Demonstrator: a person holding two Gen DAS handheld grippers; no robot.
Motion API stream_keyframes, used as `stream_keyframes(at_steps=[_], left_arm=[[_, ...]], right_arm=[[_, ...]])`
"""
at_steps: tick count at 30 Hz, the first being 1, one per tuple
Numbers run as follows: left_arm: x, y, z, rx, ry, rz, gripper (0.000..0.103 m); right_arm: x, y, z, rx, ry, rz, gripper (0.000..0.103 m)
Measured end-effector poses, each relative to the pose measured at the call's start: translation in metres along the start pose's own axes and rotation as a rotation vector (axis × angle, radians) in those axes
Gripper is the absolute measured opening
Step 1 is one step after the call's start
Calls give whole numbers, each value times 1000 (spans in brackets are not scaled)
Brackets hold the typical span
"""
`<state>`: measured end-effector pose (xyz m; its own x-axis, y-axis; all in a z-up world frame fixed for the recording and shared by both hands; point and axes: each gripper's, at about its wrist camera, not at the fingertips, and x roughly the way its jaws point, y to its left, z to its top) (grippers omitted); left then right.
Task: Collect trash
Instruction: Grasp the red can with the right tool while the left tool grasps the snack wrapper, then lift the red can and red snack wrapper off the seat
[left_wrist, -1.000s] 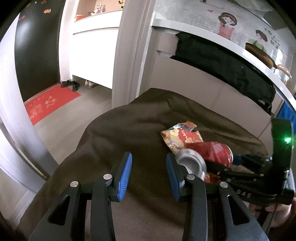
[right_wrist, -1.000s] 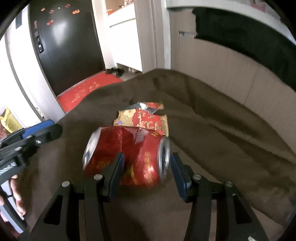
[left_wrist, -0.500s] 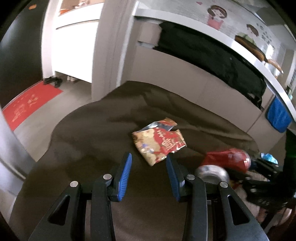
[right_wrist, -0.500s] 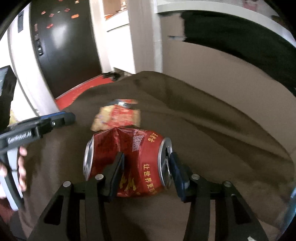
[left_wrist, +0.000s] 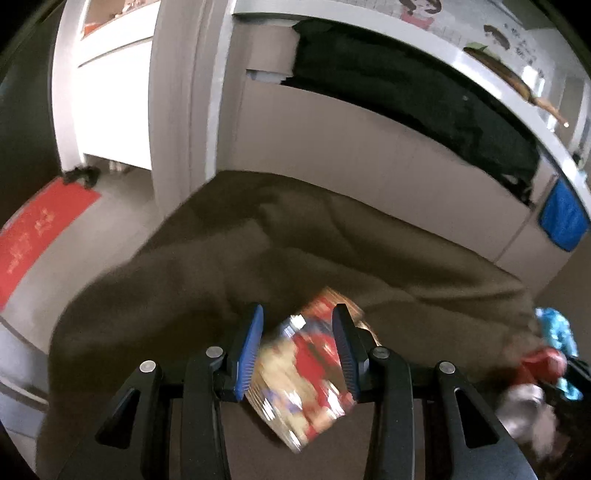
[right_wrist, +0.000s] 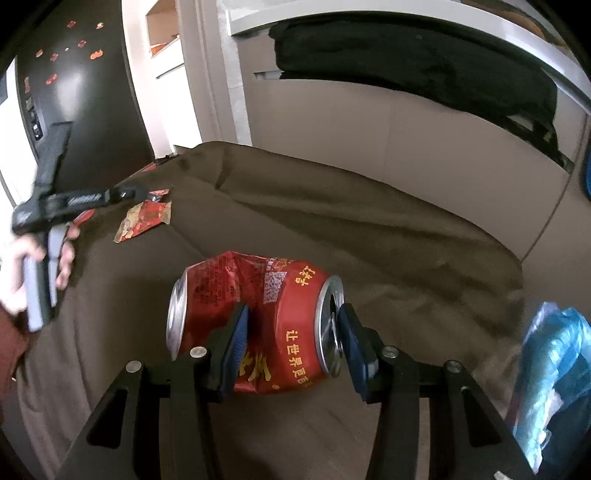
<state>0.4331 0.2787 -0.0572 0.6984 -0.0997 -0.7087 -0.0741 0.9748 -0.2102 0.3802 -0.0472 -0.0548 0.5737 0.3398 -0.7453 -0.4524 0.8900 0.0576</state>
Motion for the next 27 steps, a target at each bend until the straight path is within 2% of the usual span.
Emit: stream_keyframes(at_steps=[2, 7, 9, 14, 20, 23, 27], left_arm=[[10, 2, 5, 17, 13, 19, 40], [26, 12, 2, -69, 76, -80, 40], [23, 9, -4, -59, 58, -66, 41], [6, -16, -25, -2, 98, -65, 41], [-25, -60, -67, 41, 163, -129, 41], [-37, -78, -84, 21, 142, -129, 41], [-48, -90, -105, -87, 67, -95, 48]], right_arm=[[-5, -4, -3, -5, -7, -10, 45], [-9, -9, -7, -26, -25, -9, 46], [-11, -14, -10, -11, -29, 7, 46], [-16, -16, -12, 24, -56, 24, 46], [-29, -14, -15, 22, -56, 3, 46], [-44, -11, -18, 16, -69, -30, 46], [-56, -8, -22, 26, -79, -19, 47]])
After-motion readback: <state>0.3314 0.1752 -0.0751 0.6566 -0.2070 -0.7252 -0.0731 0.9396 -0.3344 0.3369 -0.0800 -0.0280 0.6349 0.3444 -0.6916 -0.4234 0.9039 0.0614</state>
